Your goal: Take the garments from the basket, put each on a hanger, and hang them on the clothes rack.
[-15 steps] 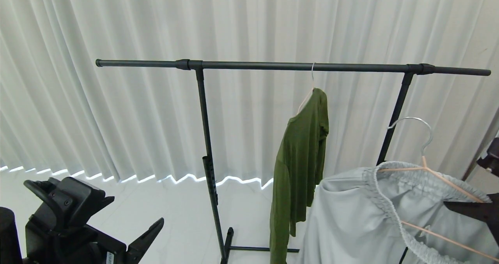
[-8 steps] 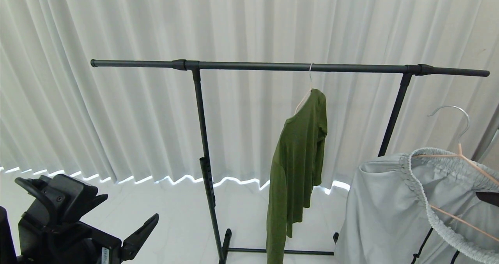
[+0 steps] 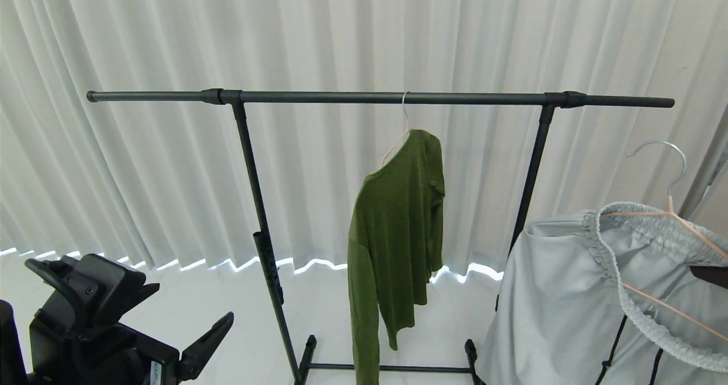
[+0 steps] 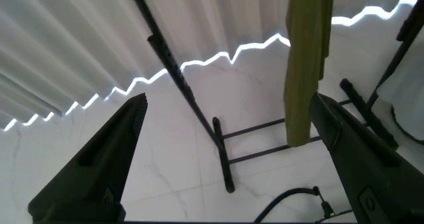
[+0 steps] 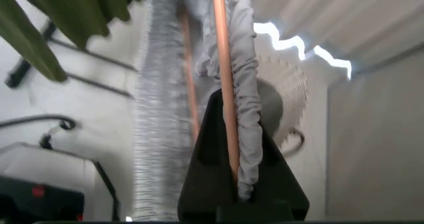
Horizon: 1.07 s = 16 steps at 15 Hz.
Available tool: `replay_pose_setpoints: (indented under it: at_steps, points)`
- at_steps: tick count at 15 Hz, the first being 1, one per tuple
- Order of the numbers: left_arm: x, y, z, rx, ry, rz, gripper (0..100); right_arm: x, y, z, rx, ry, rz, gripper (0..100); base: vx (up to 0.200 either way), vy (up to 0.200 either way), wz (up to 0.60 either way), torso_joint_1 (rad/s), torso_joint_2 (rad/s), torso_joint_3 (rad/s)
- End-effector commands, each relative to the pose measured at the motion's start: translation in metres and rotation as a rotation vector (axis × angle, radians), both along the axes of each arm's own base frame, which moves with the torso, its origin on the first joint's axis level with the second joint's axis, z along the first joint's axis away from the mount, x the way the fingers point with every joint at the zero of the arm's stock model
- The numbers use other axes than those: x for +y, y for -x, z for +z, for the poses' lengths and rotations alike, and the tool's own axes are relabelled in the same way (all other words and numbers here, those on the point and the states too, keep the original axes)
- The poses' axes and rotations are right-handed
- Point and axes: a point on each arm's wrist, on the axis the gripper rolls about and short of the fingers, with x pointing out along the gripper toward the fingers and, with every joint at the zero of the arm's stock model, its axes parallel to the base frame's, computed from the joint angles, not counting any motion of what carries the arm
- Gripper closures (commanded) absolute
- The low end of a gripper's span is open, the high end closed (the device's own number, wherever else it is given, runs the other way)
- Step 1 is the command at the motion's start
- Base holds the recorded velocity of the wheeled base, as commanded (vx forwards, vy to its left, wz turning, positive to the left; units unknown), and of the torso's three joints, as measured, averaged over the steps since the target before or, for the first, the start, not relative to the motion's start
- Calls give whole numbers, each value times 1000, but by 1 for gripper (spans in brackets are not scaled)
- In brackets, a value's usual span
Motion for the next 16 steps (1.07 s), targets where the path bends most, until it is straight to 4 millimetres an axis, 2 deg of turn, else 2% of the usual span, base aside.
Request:
replay_pose_setpoints:
  at_steps: [1,6,16]
  points:
    - [0,0,-1,4,-3,4,0,2,-10,-1,-6,-20,5,100,0,0,0,0,0,0]
    - [0,-1,0,0,-2,3,0,8,-28,11,-61,-80,6,100,0,0,0,0,0,0]
    - [0,-1,2,-12,-16,-7,0,13,-48,34,-118,-98,34,100,200,0,0,2,4,2]
